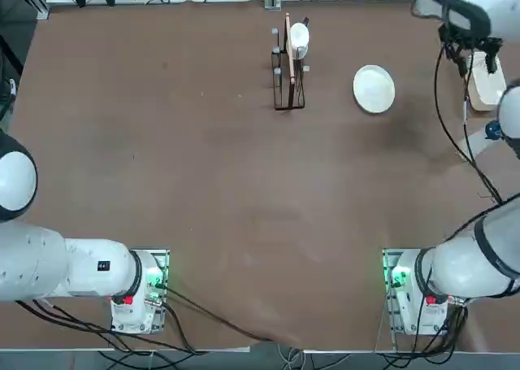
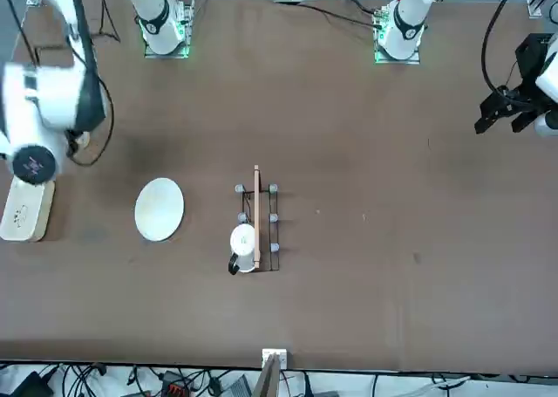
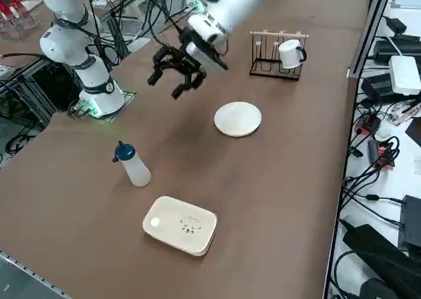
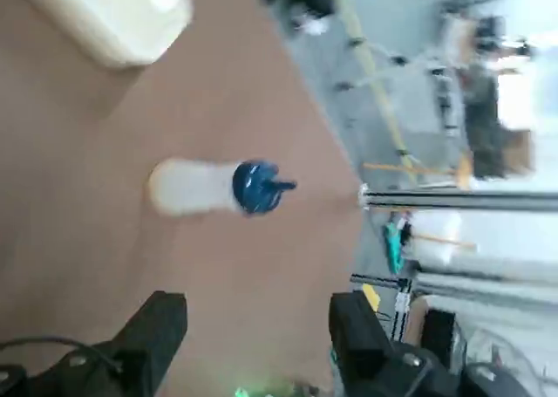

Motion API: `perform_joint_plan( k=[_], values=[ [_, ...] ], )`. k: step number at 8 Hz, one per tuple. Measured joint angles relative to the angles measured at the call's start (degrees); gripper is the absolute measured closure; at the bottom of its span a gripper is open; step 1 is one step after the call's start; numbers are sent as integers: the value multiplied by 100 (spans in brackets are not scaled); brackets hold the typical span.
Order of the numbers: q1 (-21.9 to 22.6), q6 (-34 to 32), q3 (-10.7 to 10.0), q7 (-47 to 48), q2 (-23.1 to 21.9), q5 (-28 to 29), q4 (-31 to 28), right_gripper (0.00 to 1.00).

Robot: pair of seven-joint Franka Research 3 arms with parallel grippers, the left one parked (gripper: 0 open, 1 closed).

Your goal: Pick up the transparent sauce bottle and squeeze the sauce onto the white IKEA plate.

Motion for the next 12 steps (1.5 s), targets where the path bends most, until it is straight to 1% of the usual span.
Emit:
perform_joint_plan(
  k=[1,2,4,8,10,12],
  values=[
    [15,1,4,798,266,-286,4,0],
    [3,-5,-4,1703,480,-457,2,0],
    [-53,-33,-82,3651,868,-620,-53,0],
    [-90,287,-91,6809,1258,-969,-690,1],
    [-143,382,-104,8147,1697,-1244,-776,1],
    [-360,684,-129,8953,2128,-1576,-810,1]
  ],
)
